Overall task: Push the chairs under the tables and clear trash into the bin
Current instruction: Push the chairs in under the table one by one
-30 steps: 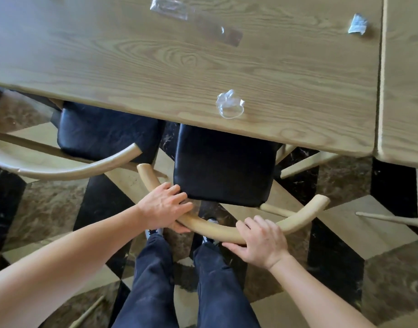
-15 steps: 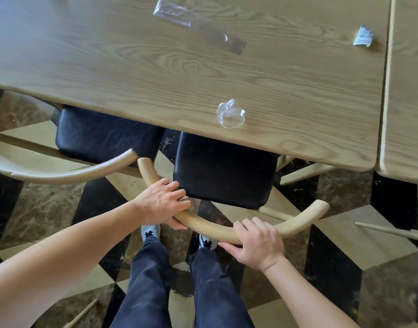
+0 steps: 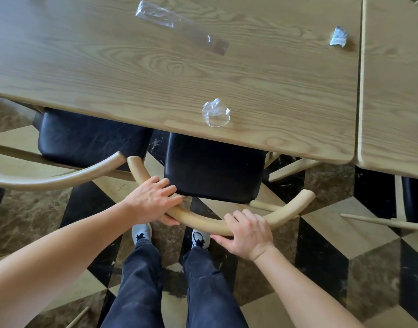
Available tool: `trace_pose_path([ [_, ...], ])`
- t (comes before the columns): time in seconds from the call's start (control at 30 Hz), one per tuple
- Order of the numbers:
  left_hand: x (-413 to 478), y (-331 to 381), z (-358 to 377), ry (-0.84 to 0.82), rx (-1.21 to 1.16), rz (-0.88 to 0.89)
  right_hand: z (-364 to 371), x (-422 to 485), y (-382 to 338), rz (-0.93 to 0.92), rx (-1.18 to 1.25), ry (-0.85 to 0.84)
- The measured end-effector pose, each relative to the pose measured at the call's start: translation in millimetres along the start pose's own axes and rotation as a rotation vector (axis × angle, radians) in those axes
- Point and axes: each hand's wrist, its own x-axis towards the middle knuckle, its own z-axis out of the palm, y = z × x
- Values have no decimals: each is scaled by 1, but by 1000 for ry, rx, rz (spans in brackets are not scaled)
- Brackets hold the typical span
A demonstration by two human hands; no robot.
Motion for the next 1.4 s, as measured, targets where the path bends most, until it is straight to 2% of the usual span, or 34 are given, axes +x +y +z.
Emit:
trace_pose_path([
  [0.43,1,1,-3,59,6,25,3,-5,-5,86,8,-16],
  [0.87,15,10,-14,13,-46,11,0,1,23,-39,-39,-39],
  [1.13,38,17,-37,-137,-3,-72,-18,16,48,3,-107,-246],
  [1.4,29,14,-40,-171,35,-114,-25,10,22,164,-47,-320],
])
